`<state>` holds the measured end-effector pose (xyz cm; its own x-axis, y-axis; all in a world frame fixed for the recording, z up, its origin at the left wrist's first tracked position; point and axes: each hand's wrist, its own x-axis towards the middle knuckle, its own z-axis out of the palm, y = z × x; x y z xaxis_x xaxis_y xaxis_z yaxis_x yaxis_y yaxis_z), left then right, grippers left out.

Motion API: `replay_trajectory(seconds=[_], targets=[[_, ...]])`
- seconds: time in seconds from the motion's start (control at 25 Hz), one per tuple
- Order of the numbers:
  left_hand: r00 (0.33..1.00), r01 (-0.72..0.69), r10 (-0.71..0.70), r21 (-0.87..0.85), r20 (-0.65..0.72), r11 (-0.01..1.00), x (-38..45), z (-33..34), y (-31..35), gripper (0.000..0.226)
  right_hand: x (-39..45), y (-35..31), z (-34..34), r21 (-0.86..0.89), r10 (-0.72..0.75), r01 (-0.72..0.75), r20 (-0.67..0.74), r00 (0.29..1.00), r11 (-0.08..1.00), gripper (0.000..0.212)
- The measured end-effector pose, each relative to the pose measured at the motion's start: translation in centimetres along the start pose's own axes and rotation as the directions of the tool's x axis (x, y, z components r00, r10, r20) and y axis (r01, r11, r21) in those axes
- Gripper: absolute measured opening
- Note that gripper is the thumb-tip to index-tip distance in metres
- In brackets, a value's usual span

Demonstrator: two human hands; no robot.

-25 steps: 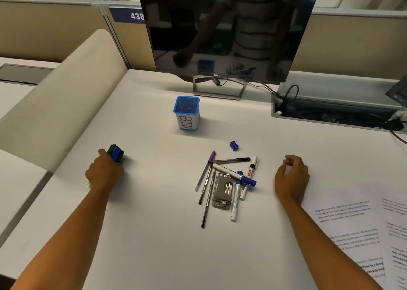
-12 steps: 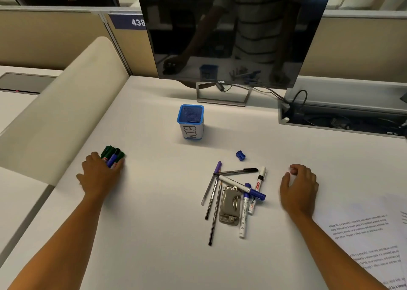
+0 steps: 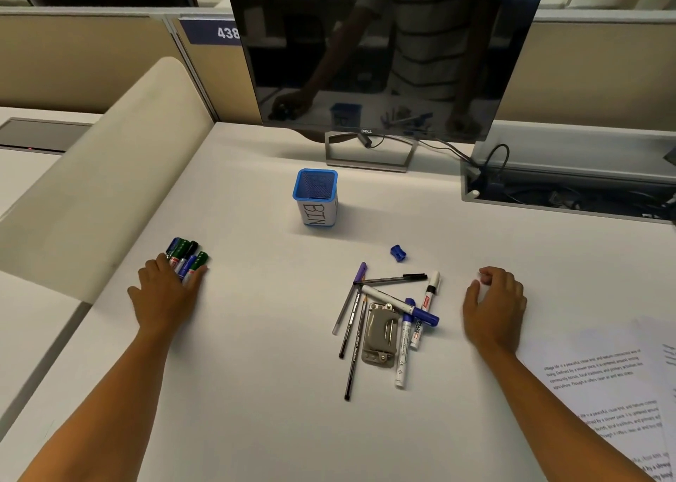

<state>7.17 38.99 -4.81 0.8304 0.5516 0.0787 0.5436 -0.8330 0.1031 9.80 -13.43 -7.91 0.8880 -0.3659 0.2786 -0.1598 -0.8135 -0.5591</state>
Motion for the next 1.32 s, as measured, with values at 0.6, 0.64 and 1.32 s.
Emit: replay_trajectory(seconds=[0.6, 0.64, 1.32], targets=[[0.991, -0.094, 0.105, 0.13, -0.083, 0.987, -1.0, 0.3, 0.2, 0.082, 0.0, -0.1, -0.1, -0.012, 0.009, -0.009, 0.011, 1.0, 1.0, 0.021], [0.987, -0.114, 0.128, 0.138, -0.093, 0.984, -1.2, 0.4, 0.8, 0.081, 0.1, 0.0, -0.1, -0.016, 0.011, -0.011, 0.011, 1.0, 1.0, 0.021], [0.882, -0.221, 0.423, -0.613, 0.205, 0.758, -16.4, 0.1, 20.4, 0.057, -0.1, -0.2, -0.4, 0.049, -0.051, 0.049, 0.047, 0.998, 0.998, 0.019]])
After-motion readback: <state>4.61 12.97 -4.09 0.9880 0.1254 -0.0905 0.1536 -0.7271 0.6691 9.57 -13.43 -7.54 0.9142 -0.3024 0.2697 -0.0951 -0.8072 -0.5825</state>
